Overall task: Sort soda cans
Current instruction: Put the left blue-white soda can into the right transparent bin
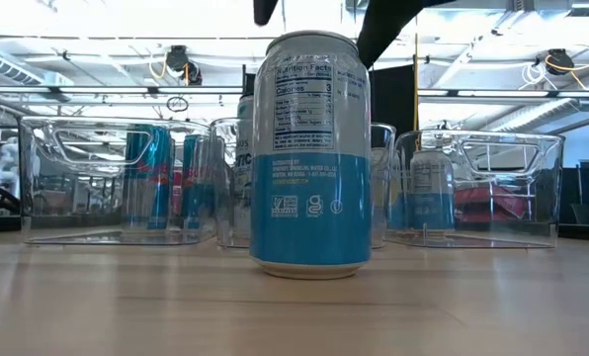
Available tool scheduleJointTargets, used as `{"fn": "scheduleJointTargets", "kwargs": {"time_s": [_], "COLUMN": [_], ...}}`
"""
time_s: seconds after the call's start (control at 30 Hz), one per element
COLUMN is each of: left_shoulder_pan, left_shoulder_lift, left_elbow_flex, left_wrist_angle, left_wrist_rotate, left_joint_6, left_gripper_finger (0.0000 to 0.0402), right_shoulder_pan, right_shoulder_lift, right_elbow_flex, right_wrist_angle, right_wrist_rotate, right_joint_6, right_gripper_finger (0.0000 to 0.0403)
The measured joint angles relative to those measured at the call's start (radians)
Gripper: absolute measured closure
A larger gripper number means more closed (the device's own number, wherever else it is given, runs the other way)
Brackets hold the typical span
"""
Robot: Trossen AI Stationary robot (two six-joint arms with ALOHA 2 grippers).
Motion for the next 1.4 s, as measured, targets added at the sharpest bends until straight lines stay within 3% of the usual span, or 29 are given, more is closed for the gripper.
{"fn": "scheduleJointTargets", "kwargs": {"time_s": [0.43, 0.67, 0.9, 1.03, 1.27, 1.4], "left_shoulder_pan": [-0.007, -0.007, -0.007, -0.007, -0.004, 0.001], "left_shoulder_lift": [0.0, 0.0, 0.0, 0.0, 0.0, 0.0], "left_elbow_flex": [0.0, 0.0, 0.0, 0.0, 0.0, 0.0], "left_wrist_angle": [-0.015, -0.015, -0.014, -0.014, -0.018, -0.018], "left_wrist_rotate": [0.0, 0.0, 0.0, 0.0, -0.033, -0.118], "left_joint_6": [0.003, 0.004, 0.001, -0.001, 0.006, 0.034], "left_gripper_finger": [0.0229, 0.0229, 0.0229, 0.0229, 0.0229, 0.0229], "right_shoulder_pan": [-0.024, -0.024, 0.006, 0.073, 0.159, 0.14], "right_shoulder_lift": [0.077, 0.082, 0.066, 0.001, -0.137, -0.185], "right_elbow_flex": [0.0, 0.0, 0.017, 0.047, 0.045, 0.045], "right_wrist_angle": [0.013, 0.013, 0.032, 0.032, -0.122, -0.227], "right_wrist_rotate": [-0.074, -0.079, -0.114, -0.022, 0.342, 0.361], "right_joint_6": [0.0, 0.0, 0.021, 0.045, 0.208, 0.19], "right_gripper_finger": [0.0065, 0.0122, 0.0125, 0.0125, 0.0124, 0.0123]}}
